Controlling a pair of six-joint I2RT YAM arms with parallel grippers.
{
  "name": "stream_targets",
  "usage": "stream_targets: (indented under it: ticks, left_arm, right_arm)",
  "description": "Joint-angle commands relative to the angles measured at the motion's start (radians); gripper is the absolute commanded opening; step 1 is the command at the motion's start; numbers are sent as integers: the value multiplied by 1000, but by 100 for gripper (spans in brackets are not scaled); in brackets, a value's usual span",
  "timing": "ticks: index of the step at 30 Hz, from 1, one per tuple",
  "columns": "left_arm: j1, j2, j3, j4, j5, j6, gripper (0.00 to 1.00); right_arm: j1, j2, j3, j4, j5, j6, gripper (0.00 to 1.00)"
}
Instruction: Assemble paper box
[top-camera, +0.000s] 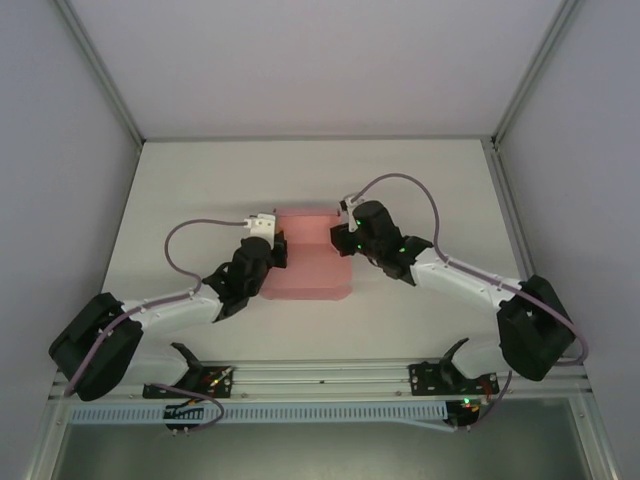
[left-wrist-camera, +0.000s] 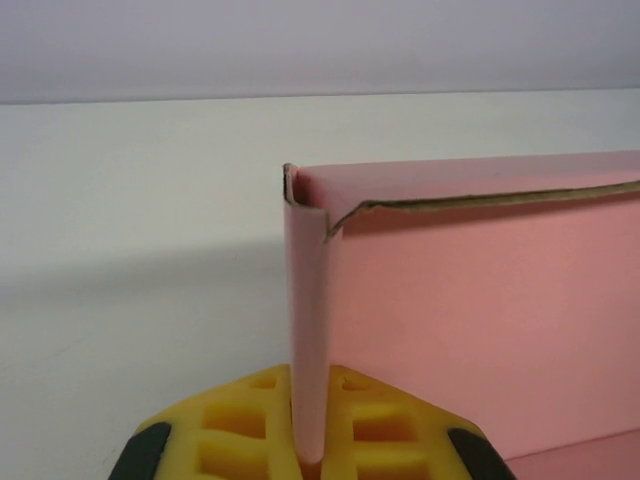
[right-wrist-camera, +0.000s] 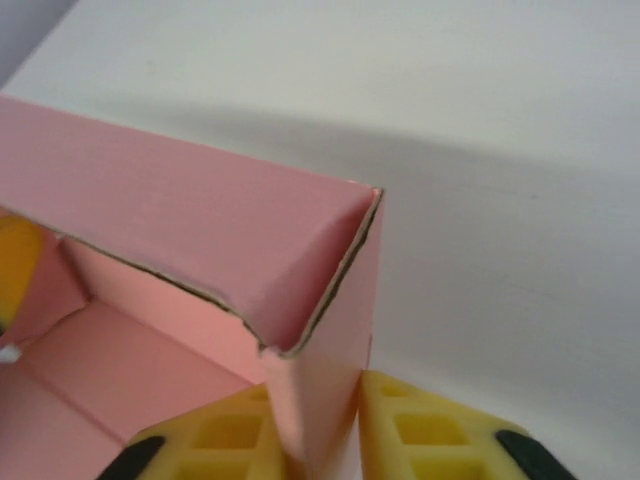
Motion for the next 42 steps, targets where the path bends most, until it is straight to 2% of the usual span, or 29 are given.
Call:
stream_targets:
  ticks: [1, 3, 7, 12, 17, 22, 27, 29, 31, 33, 37, 39, 42]
  left_arm:
    - [-8, -6, 39, -34, -2, -32, 0]
    - [-8, 0, 58, -69, -22, -49, 0]
    - [-8, 12, 101, -152, -71, -98, 0]
    - [-7, -1, 125, -228, -126, -147, 0]
    - [-6, -12, 150, -315, -188, -190, 0]
    - [13, -10, 165, -381, -223, -232, 0]
    - [20, -8, 170, -400, -219, -243, 0]
    - [21, -1, 171, -394, -207, -242, 0]
    - [21, 8, 173, -373, -171, -229, 0]
    - [20, 15, 170, -338, -122, -215, 0]
    - [17, 16, 167, -295, -54, -211, 0]
    - [14, 16, 168, -285, -40, -203, 0]
    - [15, 16, 171, -281, -35, -198, 0]
  right_arm:
    - [18, 60, 55, -119, 287, 8, 11]
    - [42, 101, 83, -178, 415, 7, 5]
    - [50, 200, 168, -373, 655, 97, 0]
    - [50, 299, 258, -616, 904, 245, 0]
    - [48, 384, 357, -878, 1058, 438, 0]
    - [44, 391, 358, -917, 1109, 467, 0]
    - [45, 397, 371, -1035, 1232, 563, 0]
    - [44, 381, 355, -976, 1205, 512, 0]
    - [49, 336, 292, -758, 1120, 317, 2]
    - [50, 255, 185, -470, 930, 130, 9]
    - [40, 108, -6, -61, 599, 16, 31]
    - [29, 64, -57, 42, 487, -8, 34]
    - [20, 43, -69, 64, 418, -23, 36]
